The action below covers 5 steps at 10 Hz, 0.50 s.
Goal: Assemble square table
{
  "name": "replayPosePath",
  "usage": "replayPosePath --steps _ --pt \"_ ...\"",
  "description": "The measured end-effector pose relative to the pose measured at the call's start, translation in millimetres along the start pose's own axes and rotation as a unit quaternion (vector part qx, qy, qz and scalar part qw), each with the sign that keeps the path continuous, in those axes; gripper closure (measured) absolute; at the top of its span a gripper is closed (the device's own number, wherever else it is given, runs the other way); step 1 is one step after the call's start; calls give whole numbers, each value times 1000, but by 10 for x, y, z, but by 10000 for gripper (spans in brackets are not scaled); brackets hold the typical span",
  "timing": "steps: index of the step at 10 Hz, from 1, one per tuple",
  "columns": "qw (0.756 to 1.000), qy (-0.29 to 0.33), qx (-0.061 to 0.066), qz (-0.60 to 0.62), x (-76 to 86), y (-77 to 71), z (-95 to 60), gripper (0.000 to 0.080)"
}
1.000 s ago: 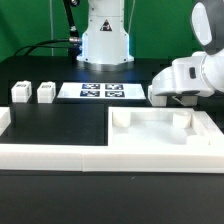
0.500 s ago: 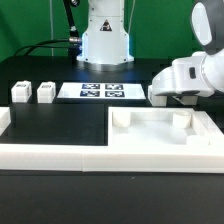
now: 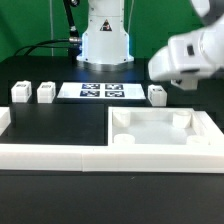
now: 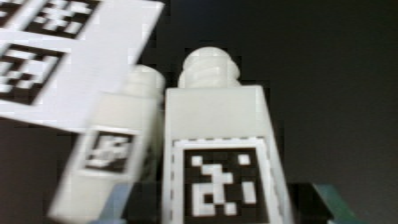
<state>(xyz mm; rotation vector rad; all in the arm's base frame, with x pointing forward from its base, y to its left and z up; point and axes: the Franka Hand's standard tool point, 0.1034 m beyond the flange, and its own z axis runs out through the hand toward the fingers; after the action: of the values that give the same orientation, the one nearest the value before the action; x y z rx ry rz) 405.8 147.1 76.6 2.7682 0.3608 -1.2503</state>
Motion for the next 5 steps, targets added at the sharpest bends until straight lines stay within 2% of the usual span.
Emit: replayPosePath --steps 1,2,4,5 --pt "1000 -2 -6 11 -124 -20 46 512" --pt "1000 15 -4 7 -59 -32 47 511" --pt "996 87 -3 -3 5 -1 -58 511" --pt "992 122 1 -14 32 170 -347 511"
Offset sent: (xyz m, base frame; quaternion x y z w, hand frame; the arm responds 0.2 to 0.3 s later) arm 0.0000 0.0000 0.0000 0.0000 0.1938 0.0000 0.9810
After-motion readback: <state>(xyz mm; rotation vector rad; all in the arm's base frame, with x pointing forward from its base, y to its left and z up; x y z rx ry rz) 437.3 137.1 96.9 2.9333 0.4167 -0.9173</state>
